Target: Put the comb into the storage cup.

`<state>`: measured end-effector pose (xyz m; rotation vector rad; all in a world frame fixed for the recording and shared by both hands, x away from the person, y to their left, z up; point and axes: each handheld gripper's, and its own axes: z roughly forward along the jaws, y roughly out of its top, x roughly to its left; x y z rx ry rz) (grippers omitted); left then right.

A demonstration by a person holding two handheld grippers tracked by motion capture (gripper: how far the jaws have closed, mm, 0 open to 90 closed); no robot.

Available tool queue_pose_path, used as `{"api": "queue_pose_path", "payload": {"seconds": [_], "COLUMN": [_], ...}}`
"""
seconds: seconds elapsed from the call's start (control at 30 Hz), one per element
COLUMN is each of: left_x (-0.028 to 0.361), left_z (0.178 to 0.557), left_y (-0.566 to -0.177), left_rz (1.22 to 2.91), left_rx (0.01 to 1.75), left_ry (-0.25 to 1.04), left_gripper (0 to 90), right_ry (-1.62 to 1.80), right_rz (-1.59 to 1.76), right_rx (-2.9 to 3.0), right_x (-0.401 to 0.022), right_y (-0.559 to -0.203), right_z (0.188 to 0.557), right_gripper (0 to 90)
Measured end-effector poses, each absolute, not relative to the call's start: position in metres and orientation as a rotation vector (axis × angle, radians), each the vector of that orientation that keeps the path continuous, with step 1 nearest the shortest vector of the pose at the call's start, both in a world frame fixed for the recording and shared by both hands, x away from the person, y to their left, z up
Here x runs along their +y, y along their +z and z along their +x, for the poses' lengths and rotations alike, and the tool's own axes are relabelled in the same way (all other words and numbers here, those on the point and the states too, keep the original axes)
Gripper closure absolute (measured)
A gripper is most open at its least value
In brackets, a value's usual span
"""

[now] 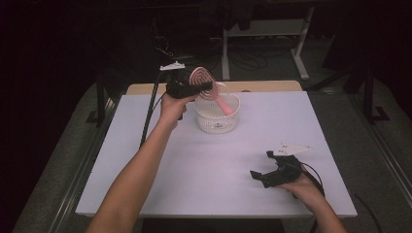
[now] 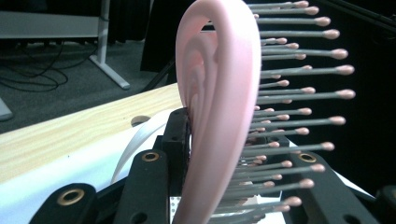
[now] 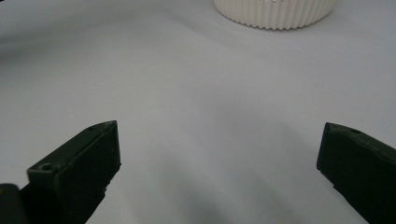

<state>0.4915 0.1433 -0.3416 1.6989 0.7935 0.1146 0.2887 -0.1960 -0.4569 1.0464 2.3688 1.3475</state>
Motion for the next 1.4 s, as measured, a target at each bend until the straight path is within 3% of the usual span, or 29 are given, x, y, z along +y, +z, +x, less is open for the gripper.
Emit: {"api": "queue_pose_path", "payload": {"seconds": [0.5,1.4], "left_x": [0.143,0.165], "left_z": [0.499,0.506], "left_y": [-0.372,-0.385], "left_rz": [1.707,1.723], "left_rx": [0.859,0.894], "left_ry": [0.061,0.083], "left_gripper": [64.4,59.8], "right_ry": [1.341,1.335], "right_rz": [1.044,1.041], "right_rx": [2.372,2.376], "right_x": [-0.196,-0.195], "right_y": [-0.457,-0.458], "right_z": [0.289,0.289], "right_gripper": [0.0,0.0]}}
